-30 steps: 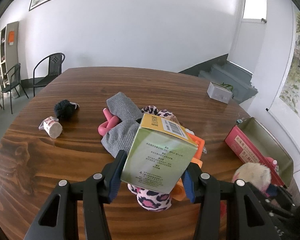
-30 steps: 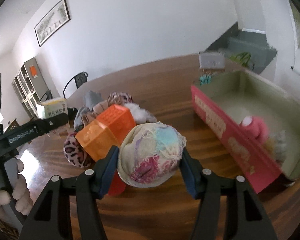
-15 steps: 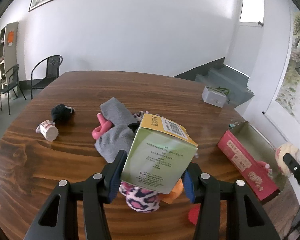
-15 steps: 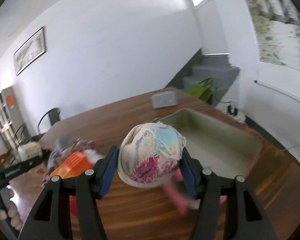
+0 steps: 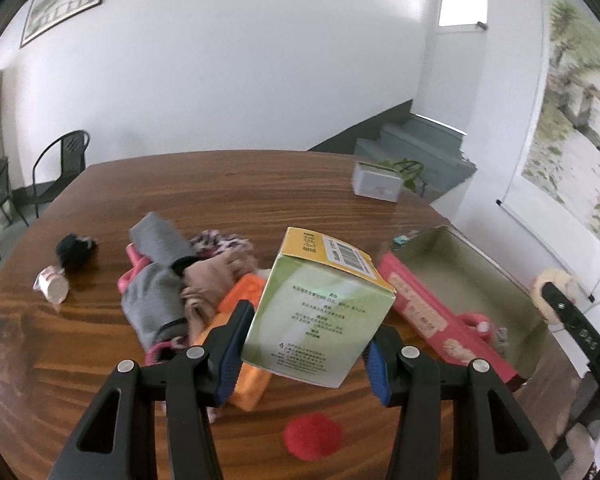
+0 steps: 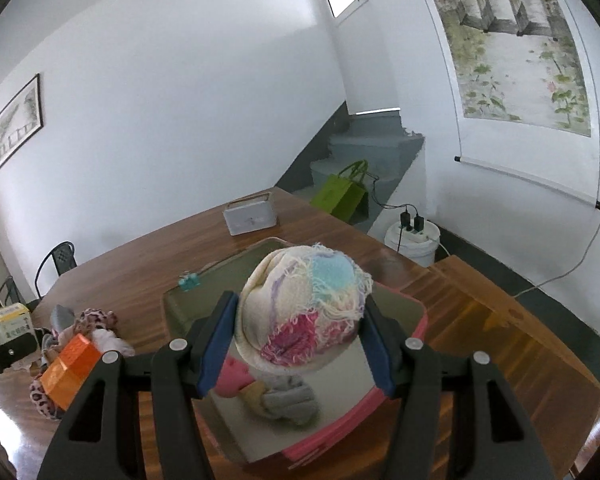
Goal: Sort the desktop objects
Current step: 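Carry the knitted ball into the pink box and release while the left tool carries the yellow box over, then lower the yellow-green box into the pink box and open the left tool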
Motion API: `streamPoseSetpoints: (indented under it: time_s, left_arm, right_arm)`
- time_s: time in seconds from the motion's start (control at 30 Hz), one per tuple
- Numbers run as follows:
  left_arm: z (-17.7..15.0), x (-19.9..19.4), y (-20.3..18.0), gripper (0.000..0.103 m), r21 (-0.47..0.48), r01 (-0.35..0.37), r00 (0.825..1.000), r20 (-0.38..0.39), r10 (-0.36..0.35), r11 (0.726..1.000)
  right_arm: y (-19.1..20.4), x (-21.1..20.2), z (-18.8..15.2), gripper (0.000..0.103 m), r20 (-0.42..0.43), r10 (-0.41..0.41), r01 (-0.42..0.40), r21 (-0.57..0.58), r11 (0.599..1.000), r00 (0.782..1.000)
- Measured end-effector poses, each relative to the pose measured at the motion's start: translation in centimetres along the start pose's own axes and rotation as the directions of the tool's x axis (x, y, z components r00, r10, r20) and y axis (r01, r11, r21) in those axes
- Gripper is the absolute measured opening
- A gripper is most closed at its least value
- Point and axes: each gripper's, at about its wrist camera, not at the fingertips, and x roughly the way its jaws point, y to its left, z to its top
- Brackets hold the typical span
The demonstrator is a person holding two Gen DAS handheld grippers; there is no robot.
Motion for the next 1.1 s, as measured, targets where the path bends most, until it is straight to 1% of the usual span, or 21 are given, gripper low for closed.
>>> streamPoseSetpoints:
  time_s: [0.13, 0.17, 0.2, 0.27, 0.43, 0.5, 0.6, 0.67, 0.83, 1.1]
  left_arm:
    - [0.6, 0.1, -2.6, 0.052, 0.044, 0.028, 1.0, 0.002, -0.028, 0.999]
    - [0.8, 0.3, -3.4, 0.052, 0.056, 0.037, 0.999, 0.001, -0.037, 0.998]
    - [1.0, 0.4, -4.2, 0.052, 0.068, 0.047, 0.999, 0.0, -0.047, 0.997]
    - [1.3, 0.8, -5.7, 0.052, 0.088, 0.07, 0.998, -0.005, -0.07, 0.994]
    - [2.2, 1.7, -9.4, 0.052, 0.137, 0.128, 0.992, -0.013, -0.128, 0.982]
    - [2.5, 2.2, -10.8, 0.052, 0.152, 0.155, 0.988, -0.021, -0.153, 0.976]
    - [2.8, 3.2, -12.5, 0.052, 0.157, 0.188, 0.982, -0.041, -0.184, 0.97]
    - [2.8, 4.0, -13.3, 0.052, 0.153, 0.213, 0.977, -0.064, -0.206, 0.965]
    - [2.6, 5.7, -15.5, 0.053, 0.16, 0.244, 0.968, -0.108, -0.229, 0.957]
    - [2.1, 8.0, -17.4, 0.054, 0.18, 0.269, 0.957, -0.157, -0.242, 0.946]
  right_arm:
    - [-1.3, 0.4, 0.2, 0.066, 0.001, -0.003, 0.003, 0.024, 1.0, 1.0]
    - [-1.5, 0.3, 0.1, 0.069, 0.005, -0.002, 0.001, 0.029, 1.0, 1.0]
    - [-1.7, 0.3, 0.1, 0.074, 0.008, 0.0, 0.0, 0.033, 0.999, 1.0]
    - [-2.2, 0.1, 0.0, 0.081, 0.023, -0.005, 0.004, 0.043, 0.999, 1.0]
    - [-4.1, 0.0, 0.0, 0.081, 0.05, -0.043, 0.038, 0.111, 0.993, 0.998]
    - [-5.2, -0.1, 0.0, 0.081, 0.059, -0.066, 0.056, 0.158, 0.986, 0.996]
    - [-6.5, -0.1, 0.1, 0.081, 0.063, -0.12, 0.105, 0.206, 0.973, 0.991]
    - [-6.9, 0.0, 0.1, 0.081, 0.056, -0.138, 0.122, 0.225, 0.967, 0.989]
    - [-7.5, 0.1, 0.2, 0.081, 0.053, -0.146, 0.129, 0.244, 0.961, 0.988]
    - [-7.7, 0.1, 0.2, 0.081, 0.051, -0.147, 0.13, 0.247, 0.96, 0.988]
